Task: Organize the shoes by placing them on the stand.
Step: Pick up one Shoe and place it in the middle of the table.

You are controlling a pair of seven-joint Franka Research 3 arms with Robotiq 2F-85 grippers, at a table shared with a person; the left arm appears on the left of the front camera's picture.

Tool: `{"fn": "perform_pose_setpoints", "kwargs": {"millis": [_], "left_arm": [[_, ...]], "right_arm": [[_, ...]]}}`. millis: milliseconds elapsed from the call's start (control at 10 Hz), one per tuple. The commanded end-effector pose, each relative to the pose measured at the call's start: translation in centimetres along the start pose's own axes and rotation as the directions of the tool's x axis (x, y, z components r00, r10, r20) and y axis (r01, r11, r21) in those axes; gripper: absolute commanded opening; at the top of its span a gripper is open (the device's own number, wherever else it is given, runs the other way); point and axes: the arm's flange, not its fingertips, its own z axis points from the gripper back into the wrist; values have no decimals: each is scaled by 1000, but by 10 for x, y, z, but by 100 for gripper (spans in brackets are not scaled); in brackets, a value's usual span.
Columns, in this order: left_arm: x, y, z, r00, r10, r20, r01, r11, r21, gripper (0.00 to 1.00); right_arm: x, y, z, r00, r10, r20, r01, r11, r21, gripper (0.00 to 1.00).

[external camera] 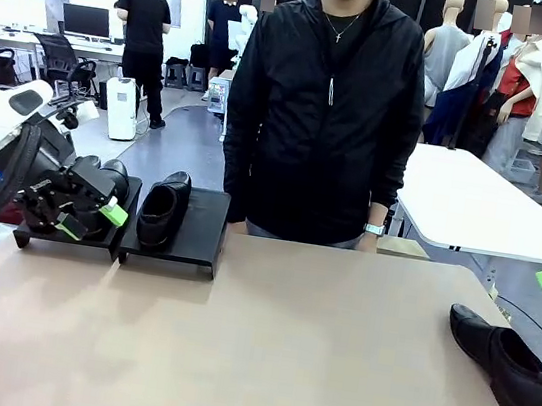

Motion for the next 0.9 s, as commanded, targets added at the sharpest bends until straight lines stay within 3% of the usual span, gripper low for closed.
{"fn": "perform_pose_setpoints", "kwargs": {"millis": [0,100,300,400,500,600,700,800], "left_arm": [[-7,2,-6,1000,-10,19,11,1000,-20,100],[-7,2,-6,1000,-10,19,11,1000,-20,100],[-7,2,-6,1000,-10,19,11,1000,-20,100],[-7,2,-6,1000,-10,19,11,1000,-20,100],[-7,2,-6,1000,-10,19,11,1000,-20,100],[-7,2,-6,1000,-10,19,11,1000,-20,100],[-7,2,-6,1000,-10,19,11,1000,-20,100],[-7,2,-6,1000,-10,19,11,1000,-20,100]], "right_arm": [[0,0,0,1000,0,0,0,1000,0,100],[24,-9,-25,984,60,-169,-85,986,-144,100],[66,-48,-59,967,49,-251,-168,862,-478,100],[71,-57,-66,956,65,-288,-210,835,-508,100],[71,-52,-67,966,94,-241,-206,846,-491,100],[54,-44,-70,966,41,-254,-149,895,-421,100],[54,-44,-70,966,41,-254,-149,895,-421,100],[68,-57,-79,960,61,-275,-191,858,-477,100]]}}
